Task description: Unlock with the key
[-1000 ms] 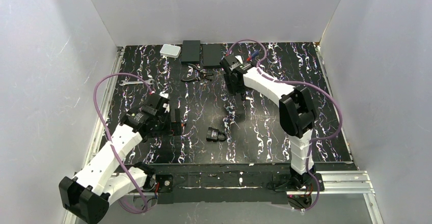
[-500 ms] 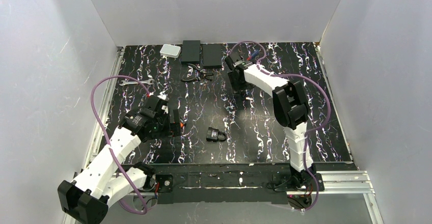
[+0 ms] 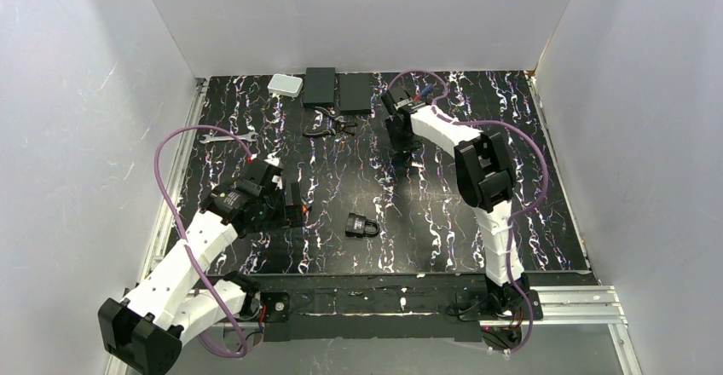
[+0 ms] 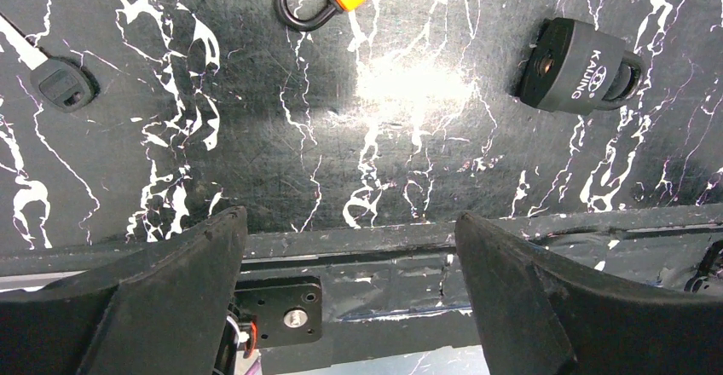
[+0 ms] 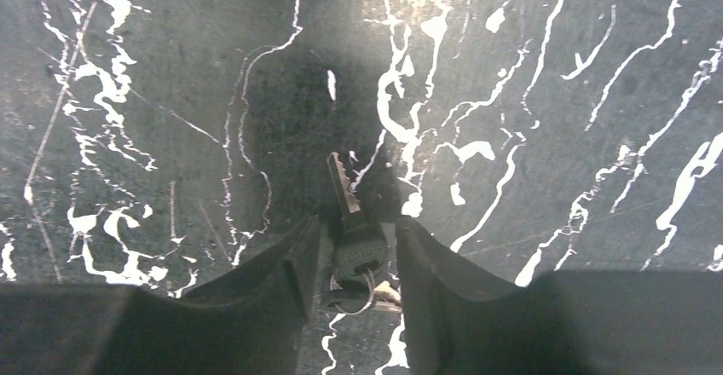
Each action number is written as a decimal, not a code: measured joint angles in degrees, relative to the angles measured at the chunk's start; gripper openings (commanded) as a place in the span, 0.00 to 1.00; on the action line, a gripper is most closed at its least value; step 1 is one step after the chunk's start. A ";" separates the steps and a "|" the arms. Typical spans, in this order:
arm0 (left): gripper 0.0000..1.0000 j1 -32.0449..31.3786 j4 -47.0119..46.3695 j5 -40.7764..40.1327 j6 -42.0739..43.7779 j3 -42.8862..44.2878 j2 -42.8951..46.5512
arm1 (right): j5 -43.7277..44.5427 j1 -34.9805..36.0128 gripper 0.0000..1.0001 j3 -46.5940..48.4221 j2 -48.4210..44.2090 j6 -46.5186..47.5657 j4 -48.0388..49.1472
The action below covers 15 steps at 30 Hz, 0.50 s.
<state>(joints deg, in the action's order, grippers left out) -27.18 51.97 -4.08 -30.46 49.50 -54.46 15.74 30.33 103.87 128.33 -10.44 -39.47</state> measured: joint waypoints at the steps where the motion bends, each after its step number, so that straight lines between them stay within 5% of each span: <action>1: 0.91 0.00 -0.12 0.00 0.00 -0.01 -0.15 | -0.41 0.00 0.38 0.12 0.10 -0.12 0.05; 10: 0.90 0.00 -0.63 -0.02 0.02 -0.07 -0.52 | -1.70 0.00 0.01 0.42 0.40 -0.65 -0.03; 15: 0.90 0.00 -0.88 0.00 0.09 -0.26 -0.59 | -2.24 0.00 0.01 0.42 0.33 -0.74 -0.01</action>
<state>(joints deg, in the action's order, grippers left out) -27.18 51.09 -4.08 -30.37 49.23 -55.05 13.50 30.33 104.29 128.66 -11.18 -39.48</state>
